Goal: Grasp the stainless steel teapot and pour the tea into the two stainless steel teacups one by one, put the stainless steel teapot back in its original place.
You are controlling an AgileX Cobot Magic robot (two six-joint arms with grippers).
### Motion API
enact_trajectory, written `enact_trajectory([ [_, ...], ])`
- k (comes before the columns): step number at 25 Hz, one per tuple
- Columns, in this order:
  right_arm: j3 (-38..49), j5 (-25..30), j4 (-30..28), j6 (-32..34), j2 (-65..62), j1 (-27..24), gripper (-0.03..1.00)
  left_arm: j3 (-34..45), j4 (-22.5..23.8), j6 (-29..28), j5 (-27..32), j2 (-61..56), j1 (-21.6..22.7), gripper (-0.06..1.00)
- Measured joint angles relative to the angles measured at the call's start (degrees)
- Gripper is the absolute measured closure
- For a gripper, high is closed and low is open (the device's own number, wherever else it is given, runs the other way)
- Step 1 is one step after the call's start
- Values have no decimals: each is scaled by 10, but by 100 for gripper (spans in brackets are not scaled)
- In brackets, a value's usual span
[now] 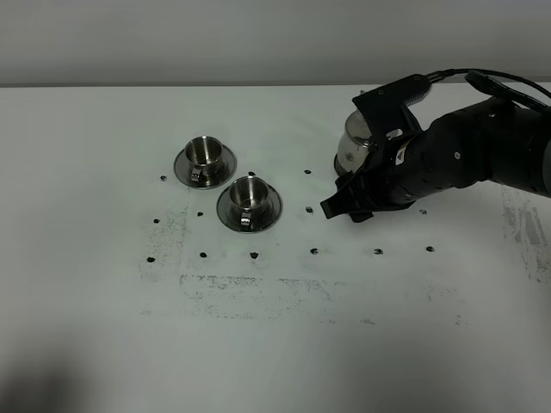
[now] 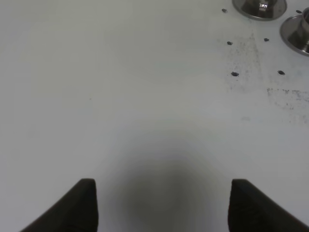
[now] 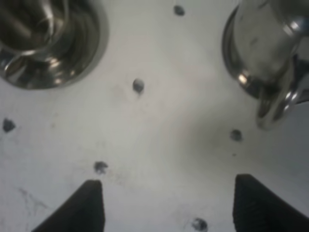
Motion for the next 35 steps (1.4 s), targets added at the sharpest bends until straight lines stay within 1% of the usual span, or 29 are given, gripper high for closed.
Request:
enact_trajectory([
  [7, -4, -10, -36, 67, 19, -38, 42, 0, 0, 0, 0, 0, 0, 38],
  [10, -29, -9, -53, 94, 52, -40, 42, 0, 0, 0, 0, 0, 0, 39],
  [14, -71, -8, -64, 106, 99, -40, 42, 0, 0, 0, 0, 0, 0, 39],
  [18, -101, -5, -90, 131, 124, -40, 42, 0, 0, 0, 0, 0, 0, 39],
  [24, -105, 6, -129, 167, 132, -54, 42, 0, 0, 1, 0, 0, 0, 39],
  [30, -105, 8, -188, 213, 139, -68, 42, 0, 0, 1, 0, 0, 0, 39],
  [35, -105, 8, -216, 230, 140, -79, 42, 0, 0, 1, 0, 0, 0, 39],
])
